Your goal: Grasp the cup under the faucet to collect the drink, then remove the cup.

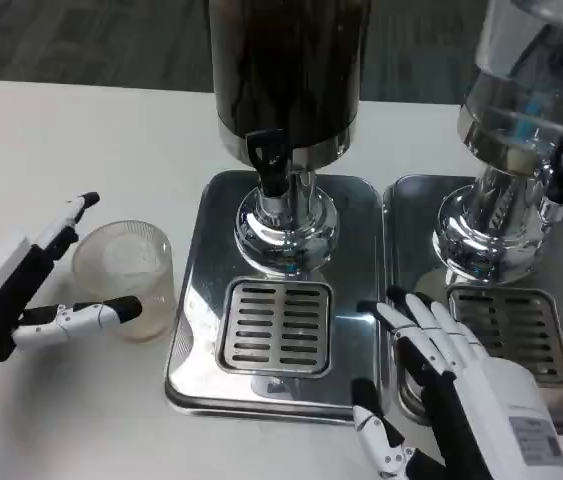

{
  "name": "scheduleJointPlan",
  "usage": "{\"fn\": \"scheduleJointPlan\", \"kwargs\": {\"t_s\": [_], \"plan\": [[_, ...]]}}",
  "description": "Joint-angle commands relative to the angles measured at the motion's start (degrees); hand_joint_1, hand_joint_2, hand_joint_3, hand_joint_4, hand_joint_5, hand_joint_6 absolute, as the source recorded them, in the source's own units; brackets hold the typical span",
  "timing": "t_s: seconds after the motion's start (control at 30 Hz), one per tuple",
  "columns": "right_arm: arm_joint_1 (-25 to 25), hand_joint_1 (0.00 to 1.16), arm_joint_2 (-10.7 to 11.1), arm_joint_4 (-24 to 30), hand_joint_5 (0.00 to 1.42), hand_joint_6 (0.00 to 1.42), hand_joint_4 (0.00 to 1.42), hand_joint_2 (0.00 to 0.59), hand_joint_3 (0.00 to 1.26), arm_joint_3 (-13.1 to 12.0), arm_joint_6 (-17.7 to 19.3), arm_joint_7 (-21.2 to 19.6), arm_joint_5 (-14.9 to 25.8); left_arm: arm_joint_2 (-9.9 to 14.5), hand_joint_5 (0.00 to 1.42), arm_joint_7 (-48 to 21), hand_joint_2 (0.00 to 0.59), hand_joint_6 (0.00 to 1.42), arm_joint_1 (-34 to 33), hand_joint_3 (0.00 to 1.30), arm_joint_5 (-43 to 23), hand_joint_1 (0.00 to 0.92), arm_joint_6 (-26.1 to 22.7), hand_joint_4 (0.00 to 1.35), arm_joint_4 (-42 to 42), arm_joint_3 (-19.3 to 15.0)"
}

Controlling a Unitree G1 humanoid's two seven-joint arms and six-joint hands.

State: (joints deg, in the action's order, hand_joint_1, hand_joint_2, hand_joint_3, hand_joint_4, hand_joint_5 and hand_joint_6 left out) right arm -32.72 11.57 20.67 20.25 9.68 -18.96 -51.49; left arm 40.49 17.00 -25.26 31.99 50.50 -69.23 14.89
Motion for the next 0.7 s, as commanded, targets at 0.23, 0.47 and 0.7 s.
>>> {"fn": "scheduleJointPlan", "kwargs": {"t_s": [0.23, 0.47, 0.7], "plan": [[-0.86, 0.31, 0.43, 1.22, 0.07, 0.08, 0.09, 0.448, 0.2, -0.69, -0.51, 0.33, 0.53, -1.99, 0.2, 1.72, 0.013, 0.28, -1.96, 0.0, 0.8, 0.087, -0.69, 0.01, -1.77, 1.94], [-1.31, 0.31, 0.58, 1.93, 0.07, 0.08, 0.09, 0.448, 0.2, -1.22, -0.71, 1.23, 1.31, -3.23, 0.2, 1.61, 0.027, 0.3, -2.55, 0.0, 0.9, 0.095, -0.77, 0.02, -2.18, 2.84], [-1.59, 0.31, 0.6, 2.58, 0.07, 0.08, 0.1, 0.447, 0.2, -1.94, -0.98, 2.2, 2.18, -4.53, 0.21, 1.92, 0.059, 0.33, -2.72, 0.0, 0.71, 0.124, -1.17, 0.03, -2.52, 3.03]]}}
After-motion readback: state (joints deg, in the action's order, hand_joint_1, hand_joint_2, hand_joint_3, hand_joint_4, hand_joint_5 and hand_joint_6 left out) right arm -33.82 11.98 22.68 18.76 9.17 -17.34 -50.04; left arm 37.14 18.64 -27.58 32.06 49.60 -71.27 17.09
